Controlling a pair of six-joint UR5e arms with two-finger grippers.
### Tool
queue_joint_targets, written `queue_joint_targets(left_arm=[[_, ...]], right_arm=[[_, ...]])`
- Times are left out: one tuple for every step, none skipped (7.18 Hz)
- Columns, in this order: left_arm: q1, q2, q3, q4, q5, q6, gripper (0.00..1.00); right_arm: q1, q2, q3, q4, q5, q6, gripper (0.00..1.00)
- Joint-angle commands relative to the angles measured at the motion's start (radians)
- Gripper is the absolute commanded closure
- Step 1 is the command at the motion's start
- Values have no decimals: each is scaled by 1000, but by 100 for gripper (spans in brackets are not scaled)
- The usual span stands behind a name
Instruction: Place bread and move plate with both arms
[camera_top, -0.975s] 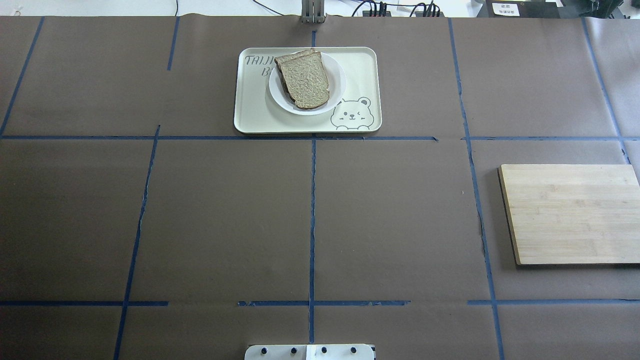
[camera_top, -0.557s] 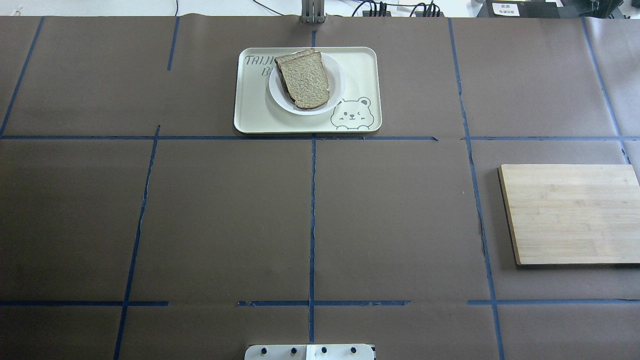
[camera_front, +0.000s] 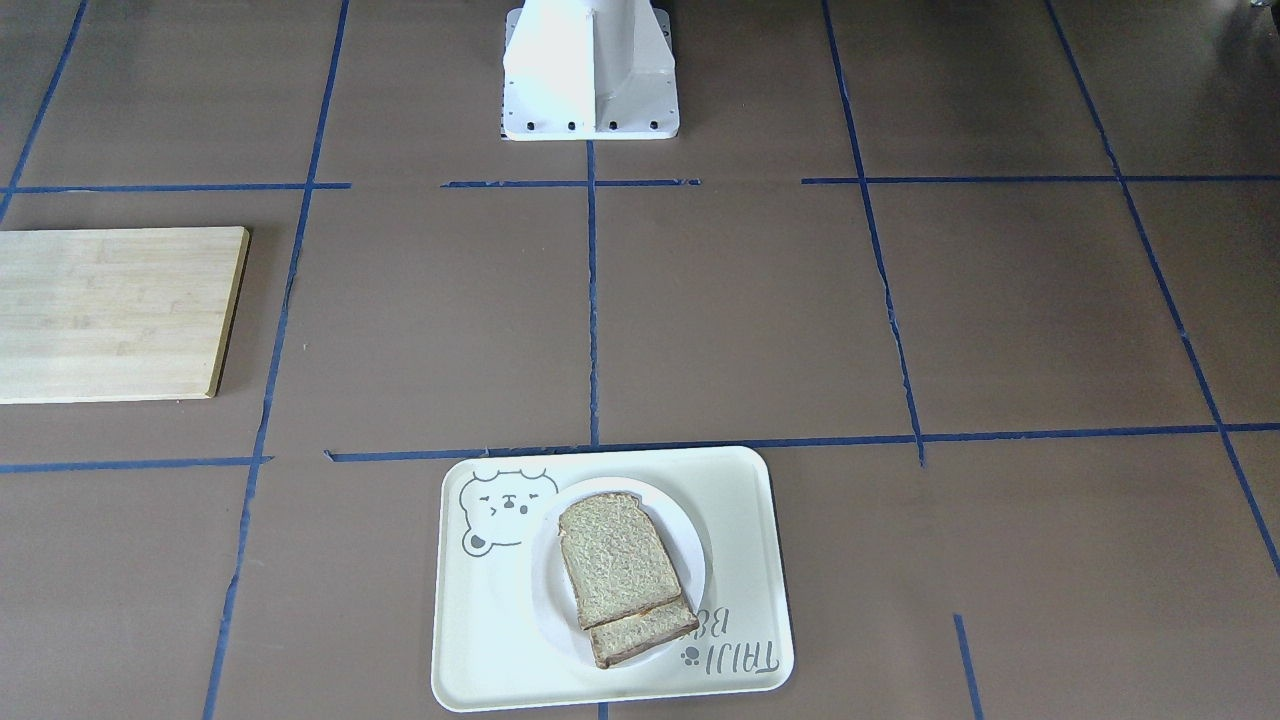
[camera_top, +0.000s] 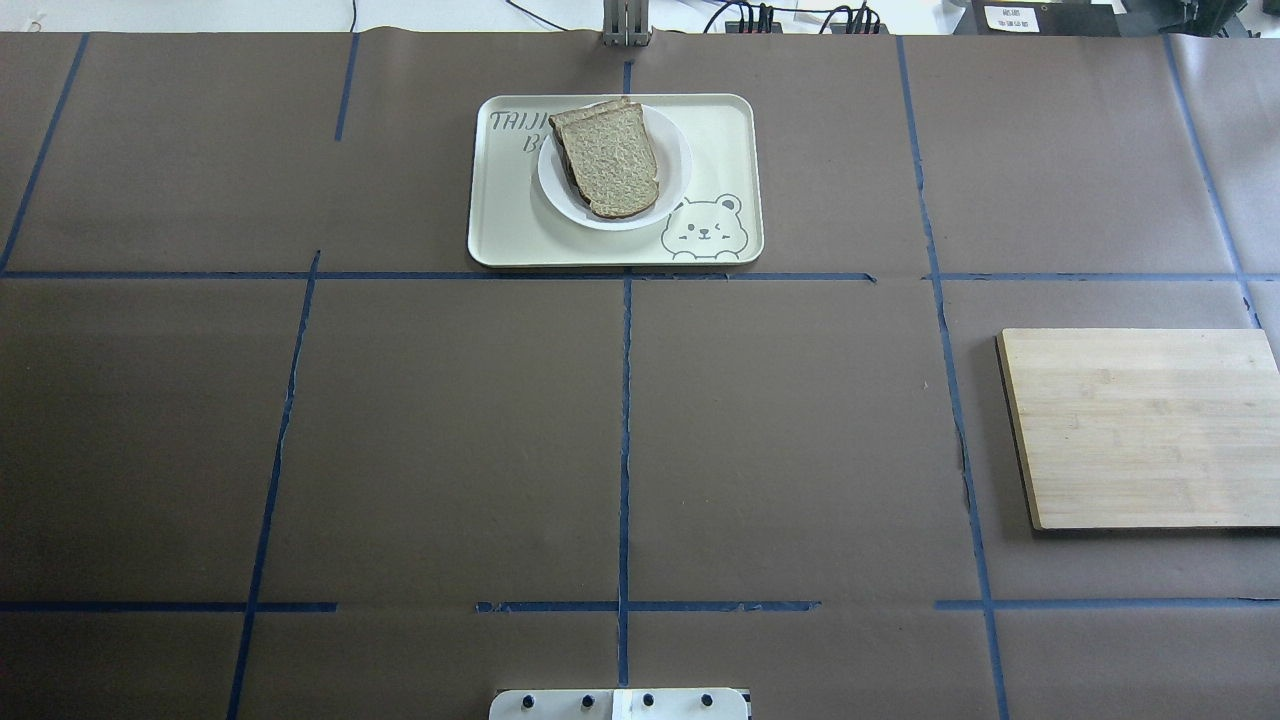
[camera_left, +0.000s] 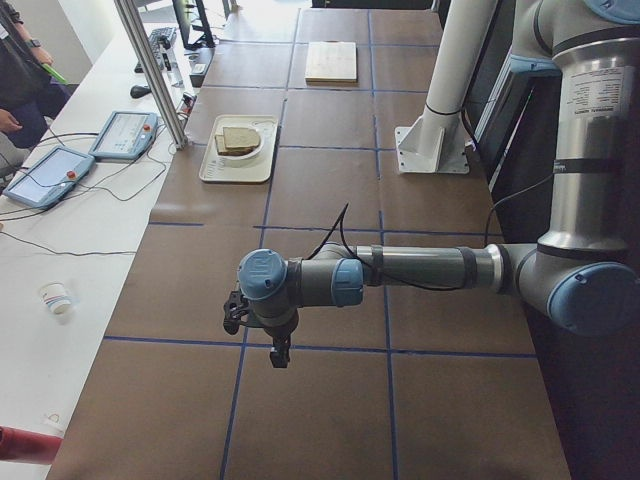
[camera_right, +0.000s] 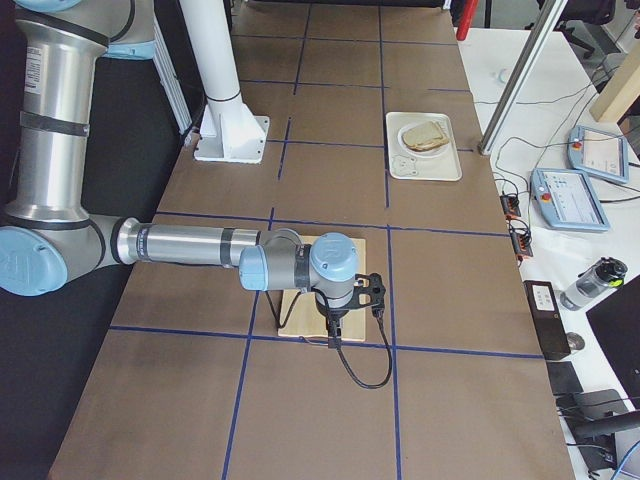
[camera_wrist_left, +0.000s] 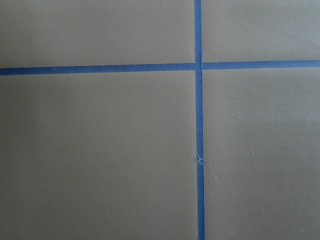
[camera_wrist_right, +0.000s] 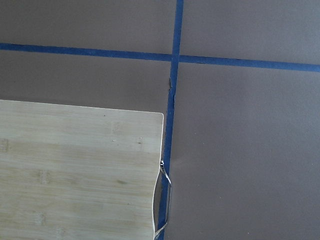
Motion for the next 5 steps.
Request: queue_joint_targets(left_arm=[[0,0,3,0,0,0,0],[0,-3,11,-2,0,0,0],[0,-5,12,-2,0,0,0],[0,-5,11,-2,0,0,0],[0,-5,12,-2,0,0,0]], right_arm=[[0,0,1,1,0,0,0],[0,0,1,1,2,2,0],[2,0,1,1,2,2,0],[4,0,1,1,2,2,0],[5,0,1,1,2,2,0]])
